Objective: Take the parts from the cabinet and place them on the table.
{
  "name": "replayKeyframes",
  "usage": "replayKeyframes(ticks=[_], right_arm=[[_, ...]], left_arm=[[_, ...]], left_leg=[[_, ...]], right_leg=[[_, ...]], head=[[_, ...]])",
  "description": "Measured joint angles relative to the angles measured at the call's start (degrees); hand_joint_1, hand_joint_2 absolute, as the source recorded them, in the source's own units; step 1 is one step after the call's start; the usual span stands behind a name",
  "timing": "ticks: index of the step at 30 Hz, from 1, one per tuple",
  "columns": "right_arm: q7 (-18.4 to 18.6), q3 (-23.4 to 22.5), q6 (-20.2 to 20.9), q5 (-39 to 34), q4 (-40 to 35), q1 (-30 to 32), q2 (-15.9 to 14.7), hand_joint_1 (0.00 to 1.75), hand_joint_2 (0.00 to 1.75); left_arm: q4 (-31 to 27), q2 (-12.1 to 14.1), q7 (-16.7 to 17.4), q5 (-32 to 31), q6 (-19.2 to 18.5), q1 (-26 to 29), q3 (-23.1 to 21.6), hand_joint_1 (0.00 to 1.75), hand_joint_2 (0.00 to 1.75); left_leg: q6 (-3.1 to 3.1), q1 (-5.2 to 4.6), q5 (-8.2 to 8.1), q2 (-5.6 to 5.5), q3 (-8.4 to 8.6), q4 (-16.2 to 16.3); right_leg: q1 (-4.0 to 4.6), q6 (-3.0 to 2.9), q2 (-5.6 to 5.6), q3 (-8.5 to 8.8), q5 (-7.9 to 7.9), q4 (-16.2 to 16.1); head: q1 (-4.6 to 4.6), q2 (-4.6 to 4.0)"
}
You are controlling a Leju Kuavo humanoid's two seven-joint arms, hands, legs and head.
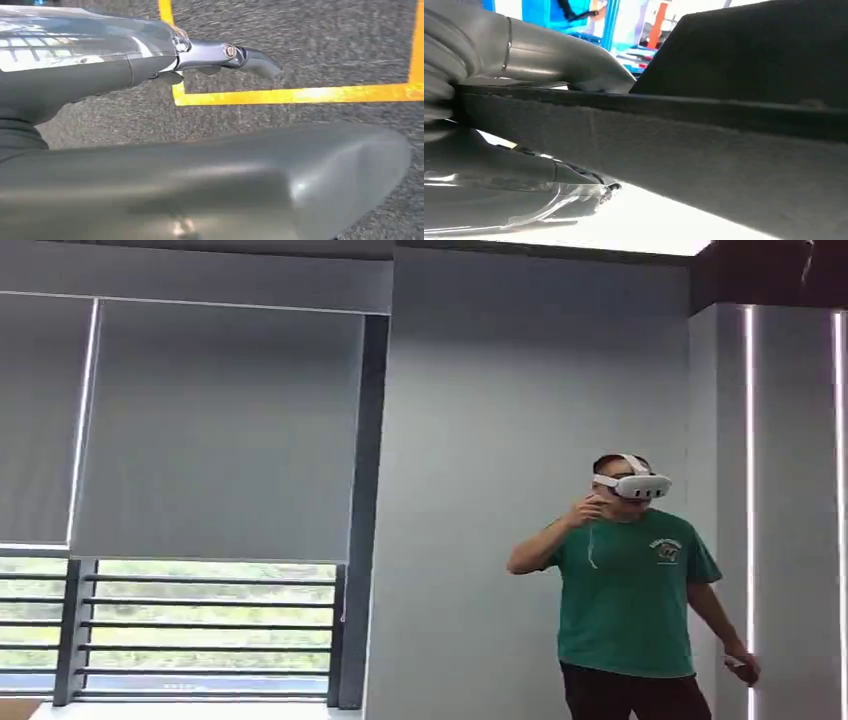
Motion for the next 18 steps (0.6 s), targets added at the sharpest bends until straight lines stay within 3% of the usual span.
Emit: replayKeyframes(ticks=[1,5,6,7,9,11,12,13,15,16,17,18], right_arm=[[-0.09,-0.02,0.04,-0.06,-0.11,-0.03,-0.02,1.75,1.75],[-0.31,-0.24,0.20,-0.11,-0.35,0.29,-0.33,1.75,1.75],[-0.33,-0.37,0.20,-0.11,-0.59,0.28,-0.35,1.75,1.75],[-0.46,-0.52,0.20,-0.09,-0.83,0.20,-0.35,1.75,1.75],[-0.50,-0.57,0.20,-0.07,-0.90,-0.22,-0.33,1.75,1.75],[-0.48,-0.55,0.20,0.07,-0.87,0.04,-0.28,1.75,1.75],[-0.42,-0.55,0.20,0.15,-0.87,0.18,-0.28,1.75,1.75],[-0.41,-0.55,0.20,0.26,-0.87,0.22,-0.28,1.75,1.75],[-0.41,-0.57,0.17,0.28,-0.87,0.24,-0.28,1.75,1.75],[-0.41,-0.55,0.17,0.28,-0.90,0.24,-0.28,1.75,1.75],[-0.42,-0.57,0.17,0.31,-0.90,0.22,-0.28,1.75,1.75],[-0.41,-0.57,0.15,0.31,-0.92,0.16,-0.28,1.75,1.75]], left_arm=[[0.00,-0.02,-0.02,-0.07,0.02,-0.01,0.00,0.00,0.00],[0.00,-0.07,-0.07,-0.15,0.28,-0.20,0.00,0.00,0.00],[0.00,-0.11,-0.07,-0.15,0.35,-0.34,0.00,0.00,0.00],[0.00,-0.13,-0.15,-0.15,0.35,-0.44,0.00,0.00,0.00],[0.00,-0.20,-0.22,-0.15,0.35,-0.43,0.00,0.00,0.00],[0.00,-0.17,-0.22,-0.13,0.44,-0.14,0.00,0.00,0.00],[0.00,-0.17,-0.26,-0.11,0.44,0.07,0.00,0.00,0.00],[0.00,-0.17,-0.33,-0.11,0.44,0.15,0.00,0.00,0.00],[0.00,-0.17,-0.39,-0.11,0.42,0.03,0.00,0.00,0.00],[0.00,-0.17,-0.42,-0.11,0.42,0.07,0.00,0.00,0.00],[0.00,-0.15,-0.42,-0.04,0.42,0.07,0.00,0.00,0.00],[0.00,-0.15,-0.42,0.02,0.42,0.10,0.00,0.00,0.00]], left_leg=[[-0.41,-0.28,-0.25,0.24,0.11,0.11],[-1.12,-0.27,-0.46,2.18,0.94,-0.48],[-1.44,-0.06,-1.11,1.85,1.11,-0.38],[-1.40,-0.02,-1.62,0.19,1.00,0.39],[-1.25,0.00,-3.99,-2.00,-0.96,4.54],[-1.30,-0.12,-7.61,-3.16,-5.67,13.57],[-1.32,-0.18,-8.13,-3.29,-7.84,17.07],[-1.31,-0.21,-7.19,-3.35,-8.52,17.29],[-1.16,-0.12,-1.91,-3.57,-6.36,10.66],[-1.13,0.00,1.07,-4.34,-4.48,5.80],[-1.09,0.30,2.40,-6.68,-3.35,2.44],[-1.00,0.53,1.74,-7.52,-2.79,1.30]], right_leg=[[0.61,-0.56,0.09,0.13,-0.12,-0.65],[0.77,-1.37,1.86,-0.14,-0.18,-0.62],[0.10,-1.98,2.40,0.44,0.14,-1.31],[0.24,-2.12,2.70,0.58,0.17,-1.51],[0.14,-2.64,3.35,0.63,0.14,-1.51],[0.25,-2.93,4.62,0.81,-0.04,-1.50],[0.31,-2.99,5.43,0.90,-0.09,-1.47],[0.31,-3.02,6.19,1.04,-0.14,-1.47],[0.26,-2.83,7.71,1.49,-0.46,-1.37],[0.21,-2.63,8.36,1.72,-0.75,-1.17],[0.14,-2.34,8.91,1.55,-1.06,-0.85],[0.46,-1.95,9.75,1.14,-1.33,-0.08]], head=[[-0.02,0.00],[-0.02,0.00],[0.02,0.00],[0.00,0.00],[0.00,0.00],[0.00,0.00],[0.00,0.00],[0.00,0.00],[0.00,0.00],[0.00,0.00],[0.00,0.00],[0.00,0.00]])
